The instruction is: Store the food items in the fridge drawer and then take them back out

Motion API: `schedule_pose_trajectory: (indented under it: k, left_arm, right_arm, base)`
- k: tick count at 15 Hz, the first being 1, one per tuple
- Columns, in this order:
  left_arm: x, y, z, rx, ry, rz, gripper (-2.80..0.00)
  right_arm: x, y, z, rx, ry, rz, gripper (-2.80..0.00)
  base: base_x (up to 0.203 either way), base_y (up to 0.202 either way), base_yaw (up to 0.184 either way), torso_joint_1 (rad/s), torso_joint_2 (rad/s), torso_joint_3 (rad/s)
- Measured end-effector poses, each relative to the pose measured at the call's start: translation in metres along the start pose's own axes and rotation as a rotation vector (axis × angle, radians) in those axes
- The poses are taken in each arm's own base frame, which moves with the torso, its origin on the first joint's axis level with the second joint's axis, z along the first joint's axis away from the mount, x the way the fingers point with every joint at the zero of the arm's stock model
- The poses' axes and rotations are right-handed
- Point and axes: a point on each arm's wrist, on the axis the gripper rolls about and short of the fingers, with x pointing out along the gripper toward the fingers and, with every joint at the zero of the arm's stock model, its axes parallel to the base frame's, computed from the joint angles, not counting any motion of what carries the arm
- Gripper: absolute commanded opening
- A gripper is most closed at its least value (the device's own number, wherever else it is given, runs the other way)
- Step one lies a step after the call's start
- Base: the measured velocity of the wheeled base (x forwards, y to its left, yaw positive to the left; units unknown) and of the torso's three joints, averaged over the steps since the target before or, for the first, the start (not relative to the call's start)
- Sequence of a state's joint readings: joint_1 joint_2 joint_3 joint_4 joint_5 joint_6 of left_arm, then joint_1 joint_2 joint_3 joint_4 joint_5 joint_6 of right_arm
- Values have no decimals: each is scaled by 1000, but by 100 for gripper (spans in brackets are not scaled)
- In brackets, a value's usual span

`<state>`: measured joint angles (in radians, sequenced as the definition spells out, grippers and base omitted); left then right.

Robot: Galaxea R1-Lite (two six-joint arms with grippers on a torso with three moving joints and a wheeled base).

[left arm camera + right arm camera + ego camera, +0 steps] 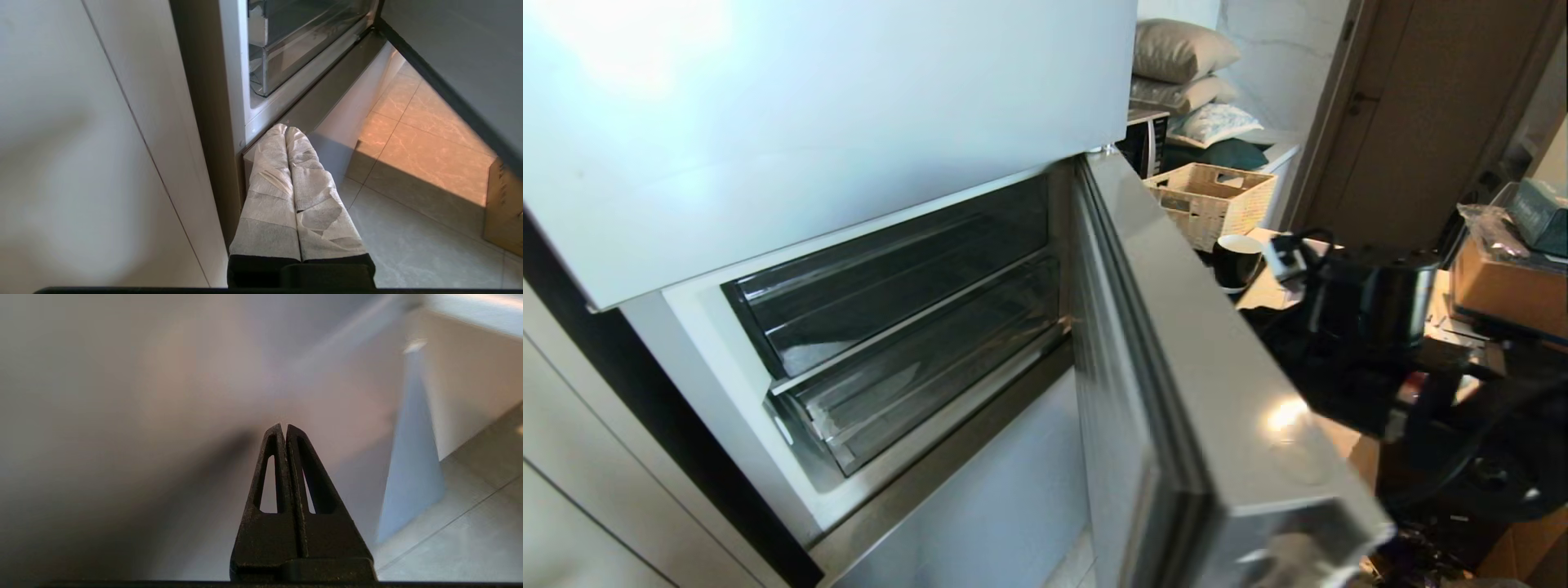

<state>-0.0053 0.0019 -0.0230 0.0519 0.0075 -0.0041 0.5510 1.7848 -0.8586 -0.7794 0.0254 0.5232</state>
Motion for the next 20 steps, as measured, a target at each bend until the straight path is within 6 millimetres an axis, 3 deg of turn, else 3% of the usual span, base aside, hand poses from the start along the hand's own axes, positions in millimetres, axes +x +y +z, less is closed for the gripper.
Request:
schedule_pose_trajectory:
  k: [2, 4, 7, 10, 14, 17, 20]
  left_arm:
    - [0, 0, 0, 0, 0, -1, -280]
    - [0, 0, 0, 0, 0, -1, -280]
    - [0, 0, 0, 0, 0, 0, -280]
    - [0, 0, 0, 0, 0, -1, -280]
    - [0, 0, 0, 0, 0, 0, -280]
    - [0, 0, 0, 0, 0, 0, -280]
    - [0, 0, 0, 0, 0, -2, -280]
  right_arm:
    - [28, 34, -22, -113, -1, 49, -280]
    - [42, 67, -30, -145, -38, 203, -280]
    - [35, 82, -30, -42, -3, 444, -280]
    - [-2, 75, -31, 42, 30, 555, -280]
    - [-62, 59, -19, 20, -8, 561, -280]
    - [-102, 42, -12, -67, -62, 462, -280]
    - [-155, 27, -4, -213, -160, 221, -280]
  base:
    - [0, 0, 0, 0, 0, 0]
    - [0, 0, 0, 0, 0, 0]
    - [0, 0, 0, 0, 0, 0]
    - [0, 0, 0, 0, 0, 0]
    - [0, 0, 0, 0, 0, 0]
    - [0, 0, 0, 0, 0, 0]
    - [0, 0, 0, 0, 0, 0]
